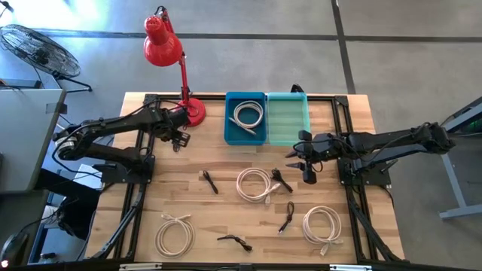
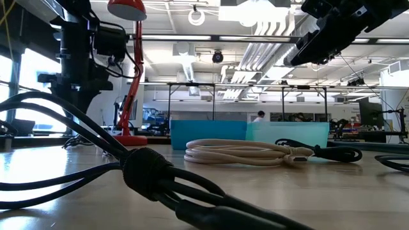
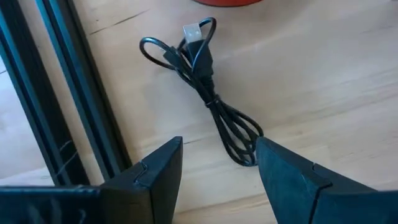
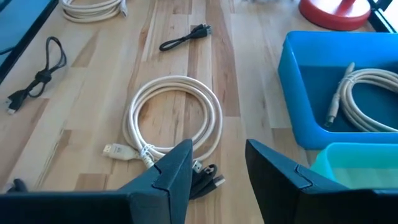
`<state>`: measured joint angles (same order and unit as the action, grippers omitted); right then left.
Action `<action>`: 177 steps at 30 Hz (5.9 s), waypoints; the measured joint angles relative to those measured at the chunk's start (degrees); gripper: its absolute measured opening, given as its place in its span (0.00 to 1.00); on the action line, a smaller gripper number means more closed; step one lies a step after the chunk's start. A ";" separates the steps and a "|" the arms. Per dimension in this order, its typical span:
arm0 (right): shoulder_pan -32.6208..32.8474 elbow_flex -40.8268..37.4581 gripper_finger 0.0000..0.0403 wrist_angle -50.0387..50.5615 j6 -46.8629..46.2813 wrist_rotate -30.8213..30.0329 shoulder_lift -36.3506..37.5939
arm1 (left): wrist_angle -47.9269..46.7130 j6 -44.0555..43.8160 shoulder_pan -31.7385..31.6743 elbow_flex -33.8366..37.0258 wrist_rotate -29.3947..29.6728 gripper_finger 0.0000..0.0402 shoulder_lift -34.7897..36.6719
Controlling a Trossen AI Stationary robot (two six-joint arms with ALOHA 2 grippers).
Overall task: Pick & Place USB Port
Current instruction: Put the black charger cable into the green bin
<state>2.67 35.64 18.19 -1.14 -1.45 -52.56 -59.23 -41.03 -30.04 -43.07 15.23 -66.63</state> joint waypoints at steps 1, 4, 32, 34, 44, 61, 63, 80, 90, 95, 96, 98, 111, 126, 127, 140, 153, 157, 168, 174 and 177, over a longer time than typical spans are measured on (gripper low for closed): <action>0.01 0.00 0.35 0.03 -0.09 0.33 0.00 | 0.11 -0.18 0.02 0.00 0.06 0.49 -0.13; 0.01 0.00 0.35 0.05 -0.28 1.10 0.00 | 1.22 -1.43 0.00 0.00 0.16 0.49 -1.76; 0.00 -0.27 0.35 1.39 -1.82 2.07 0.02 | 7.17 3.33 -11.02 0.00 -6.33 0.49 -15.53; 0.01 -1.17 0.35 1.03 -1.82 2.07 0.04 | 7.63 4.09 -11.02 0.00 -5.34 0.49 -16.37; 0.00 -2.86 0.35 0.42 -2.89 3.20 0.02 | 11.43 9.43 -10.78 -0.34 -3.99 0.48 -21.46; 0.54 -2.86 0.35 0.42 -2.65 8.48 0.02 | 9.95 25.08 -5.32 0.22 -2.90 0.07 -19.50; 1.32 -2.86 0.35 0.35 -2.57 8.69 0.02 | 8.90 25.95 -3.38 0.29 -3.09 0.07 -16.68; 2.74 -2.84 0.35 -27.18 13.50 8.71 0.00 | 51.94 61.60 14.97 -1.81 -13.05 0.07 13.12; 2.70 -2.82 0.35 -36.26 22.42 8.41 -0.80 | 81.43 66.92 15.06 -1.90 -32.78 0.07 2.31; 2.59 -2.82 0.35 -39.55 23.25 6.55 -4.10 | 101.55 66.79 15.08 -1.90 -45.11 0.07 -6.62; 2.59 -2.82 0.35 -40.52 23.25 5.56 -4.73 | 103.84 66.77 15.08 -1.90 -46.46 0.07 -7.85; 2.57 -2.82 0.35 -42.53 23.27 2.94 -5.85 | 105.54 66.77 15.06 -1.90 -48.90 0.07 -9.47; -0.51 1.14 0.38 -42.54 22.11 0.37 -10.97 | 109.72 69.06 15.50 -4.52 -55.85 0.07 -15.88; -1.96 3.82 0.53 -42.92 21.56 2.31 -13.92 | 104.07 72.33 17.77 -12.17 -56.80 0.07 -22.15; -1.96 3.82 0.53 -42.90 21.54 2.29 -13.93 | 104.08 72.30 17.78 -12.65 -56.97 0.07 -22.69; -1.96 3.82 0.52 -42.68 20.47 2.33 -14.14 | 104.07 71.10 18.32 -17.42 -59.41 0.07 -25.59; -1.93 3.79 0.52 -42.62 20.45 4.92 -14.14 | 102.67 72.71 18.58 -17.68 -57.71 0.07 -25.59; -1.93 3.78 0.52 -42.64 20.45 4.94 -14.14 | 102.65 72.89 18.58 -17.68 -56.74 0.07 -25.59; -2.13 3.76 0.31 -42.85 20.52 5.20 -14.14 | 102.27 73.81 18.58 -17.68 -56.23 0.07 -25.59; -3.82 3.74 0.04 -42.85 20.47 5.32 -14.14 | 101.57 73.81 18.56 -17.68 -55.37 0.07 -25.59; -4.23 3.72 0.04 -42.64 19.13 4.35 -14.14 | 101.22 73.80 18.43 -17.68 -54.75 0.07 -25.59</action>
<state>-1.56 39.35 -24.45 17.99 2.90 -66.70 41.99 32.77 -11.62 -60.74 -39.51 -92.23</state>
